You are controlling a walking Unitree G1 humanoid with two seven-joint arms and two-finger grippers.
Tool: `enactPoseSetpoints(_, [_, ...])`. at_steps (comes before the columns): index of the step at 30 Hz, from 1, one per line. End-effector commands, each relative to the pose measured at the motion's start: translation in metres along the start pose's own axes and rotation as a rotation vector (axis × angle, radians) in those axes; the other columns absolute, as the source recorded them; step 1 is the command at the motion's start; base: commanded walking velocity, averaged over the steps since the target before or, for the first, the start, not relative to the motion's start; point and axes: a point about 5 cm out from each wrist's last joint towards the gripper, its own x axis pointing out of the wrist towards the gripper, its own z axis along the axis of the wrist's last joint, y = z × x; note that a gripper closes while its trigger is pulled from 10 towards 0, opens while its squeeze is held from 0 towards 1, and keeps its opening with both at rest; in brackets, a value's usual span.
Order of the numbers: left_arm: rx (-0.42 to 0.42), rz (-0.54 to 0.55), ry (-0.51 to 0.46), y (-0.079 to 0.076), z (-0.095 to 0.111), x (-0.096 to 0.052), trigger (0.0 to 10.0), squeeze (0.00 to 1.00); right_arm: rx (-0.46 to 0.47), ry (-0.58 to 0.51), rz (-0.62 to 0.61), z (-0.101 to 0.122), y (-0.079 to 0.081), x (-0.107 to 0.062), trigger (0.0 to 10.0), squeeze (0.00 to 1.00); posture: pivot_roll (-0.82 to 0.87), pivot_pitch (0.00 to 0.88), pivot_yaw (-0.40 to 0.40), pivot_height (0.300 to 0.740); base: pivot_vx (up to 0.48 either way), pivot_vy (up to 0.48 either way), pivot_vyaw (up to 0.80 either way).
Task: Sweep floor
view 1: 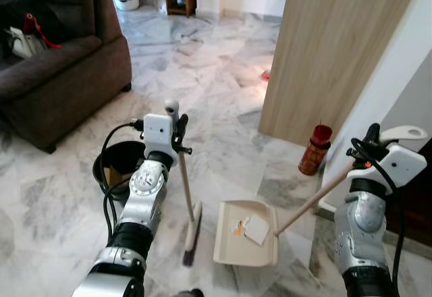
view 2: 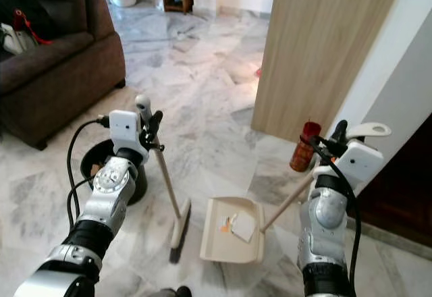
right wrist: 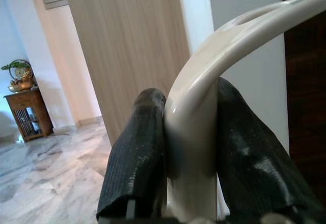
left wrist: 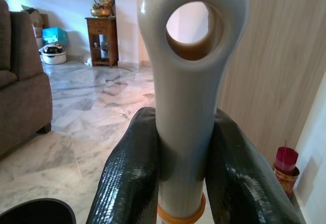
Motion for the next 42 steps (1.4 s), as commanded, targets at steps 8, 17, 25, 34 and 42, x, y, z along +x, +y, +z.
enactPoseSetpoints(8, [0.017, -0.015, -0.052, -0.0014, 0.0127, 0.0047, 10.0, 0.0, 0.002, -0.047, -0.012, 0.0087, -0.0014, 0.0055, 10.0, 0.0, 0.07, 0.011, 0.016, 0.74, 0.0, 0.311, 0.0])
enactPoseSetpoints(17, [0.014, -0.016, -0.052, -0.0023, 0.0125, 0.0042, 10.0, 0.0, 0.024, -0.036, -0.013, 0.0078, -0.0008, 0.0067, 10.0, 0.0, 0.07, 0.003, 0.012, 0.74, 0.0, 0.311, 0.0])
enactPoseSetpoints(25, [0.015, -0.014, -0.052, -0.0019, 0.0133, 0.0048, 10.0, 0.0, 0.031, -0.03, -0.006, 0.0082, 0.0007, 0.0079, 10.0, 0.0, 0.07, 0.017, 0.009, 0.74, 0.0, 0.311, 0.0])
enactPoseSetpoints(34, [0.022, -0.005, -0.054, 0.0021, 0.0148, 0.0044, 10.0, 0.0, 0.019, -0.031, 0.006, 0.0073, 0.0022, 0.0063, 10.0, 0.0, 0.08, 0.035, 0.006, 0.74, 0.0, 0.311, 0.0])
enactPoseSetpoints(42, [0.022, -0.001, -0.053, 0.002, 0.0148, 0.0038, 10.0, 0.0, 0.03, -0.021, 0.004, 0.0066, 0.003, 0.0063, 10.0, 0.0, 0.08, 0.049, 0.006, 0.74, 0.0, 0.31, 0.0])
